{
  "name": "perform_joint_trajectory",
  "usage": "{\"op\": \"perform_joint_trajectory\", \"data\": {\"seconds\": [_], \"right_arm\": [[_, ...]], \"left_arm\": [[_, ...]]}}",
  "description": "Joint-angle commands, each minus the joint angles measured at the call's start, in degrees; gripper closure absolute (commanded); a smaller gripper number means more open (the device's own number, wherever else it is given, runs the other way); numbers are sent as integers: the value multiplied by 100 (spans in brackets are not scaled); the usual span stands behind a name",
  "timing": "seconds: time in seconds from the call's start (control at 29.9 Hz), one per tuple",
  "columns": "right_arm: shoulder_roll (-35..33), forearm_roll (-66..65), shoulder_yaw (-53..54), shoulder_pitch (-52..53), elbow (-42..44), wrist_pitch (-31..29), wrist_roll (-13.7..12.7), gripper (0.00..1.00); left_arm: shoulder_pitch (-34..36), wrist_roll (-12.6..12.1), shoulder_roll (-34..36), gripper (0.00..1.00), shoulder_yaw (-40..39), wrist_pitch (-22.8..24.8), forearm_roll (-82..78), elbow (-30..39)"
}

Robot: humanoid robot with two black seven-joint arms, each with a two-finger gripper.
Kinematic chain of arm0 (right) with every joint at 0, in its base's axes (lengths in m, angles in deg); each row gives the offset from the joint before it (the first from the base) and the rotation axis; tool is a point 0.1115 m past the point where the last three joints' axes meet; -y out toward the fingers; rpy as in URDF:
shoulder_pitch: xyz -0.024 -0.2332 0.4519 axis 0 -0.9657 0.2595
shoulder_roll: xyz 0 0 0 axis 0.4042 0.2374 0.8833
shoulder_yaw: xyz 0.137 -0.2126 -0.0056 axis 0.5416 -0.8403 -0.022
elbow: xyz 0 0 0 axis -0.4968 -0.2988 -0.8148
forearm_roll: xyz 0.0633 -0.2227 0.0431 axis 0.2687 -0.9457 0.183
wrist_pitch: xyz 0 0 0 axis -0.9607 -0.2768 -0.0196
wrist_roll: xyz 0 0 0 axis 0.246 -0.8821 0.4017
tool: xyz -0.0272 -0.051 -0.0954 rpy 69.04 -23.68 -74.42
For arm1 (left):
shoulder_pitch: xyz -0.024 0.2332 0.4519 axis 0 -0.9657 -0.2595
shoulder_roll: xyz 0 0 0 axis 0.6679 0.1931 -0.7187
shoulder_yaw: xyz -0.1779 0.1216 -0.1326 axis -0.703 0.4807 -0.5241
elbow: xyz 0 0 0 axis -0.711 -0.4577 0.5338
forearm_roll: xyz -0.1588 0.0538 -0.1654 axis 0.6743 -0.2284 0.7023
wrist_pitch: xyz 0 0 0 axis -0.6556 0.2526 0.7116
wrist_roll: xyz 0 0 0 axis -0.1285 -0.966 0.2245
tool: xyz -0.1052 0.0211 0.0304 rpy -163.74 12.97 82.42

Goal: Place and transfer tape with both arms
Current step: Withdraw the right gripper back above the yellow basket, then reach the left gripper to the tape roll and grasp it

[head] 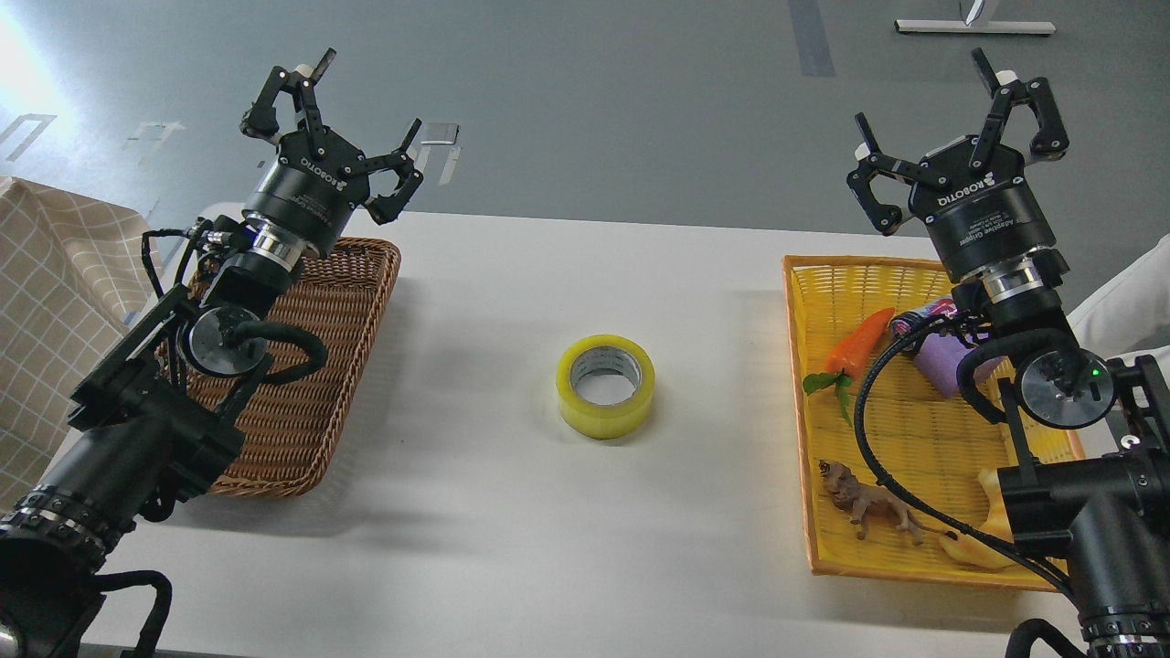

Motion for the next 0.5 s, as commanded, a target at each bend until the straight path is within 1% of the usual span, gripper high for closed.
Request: {"op": "perform_joint_trajectory", "data": {"seconds": [0.0,0.1,0.17,0.2,0.27,0.3,0.37,0.47], "right_arm": [[-18,3,11,-176,-99,0,0,0],[-71,3,37,-273,-108,0,0,0],[-115,3,46,-344,-152,0,0,0],[-150,11,55,-422,-195,0,0,0],[-202,11,81,-546,-275,0,0,0],[-237,11,81,-598,-301,0,0,0],[-247,11,90,-651,-310,0,0,0],[-273,11,151,-713,-327,0,9,0]], "left_arm": [[30,20,-27,2,-4,0,-938,46],[83,38,-10,2,-4,0,-1906,178],[109,46,43,2,-4,0,-2627,511],[118,81,122,2,5,0,-3082,791],[118,160,236,2,13,-136,-3726,1161],[127,248,298,2,13,-224,-4067,1371],[136,345,351,2,13,-234,-4316,1513],[250,372,587,2,136,-225,-4659,1698]]}}
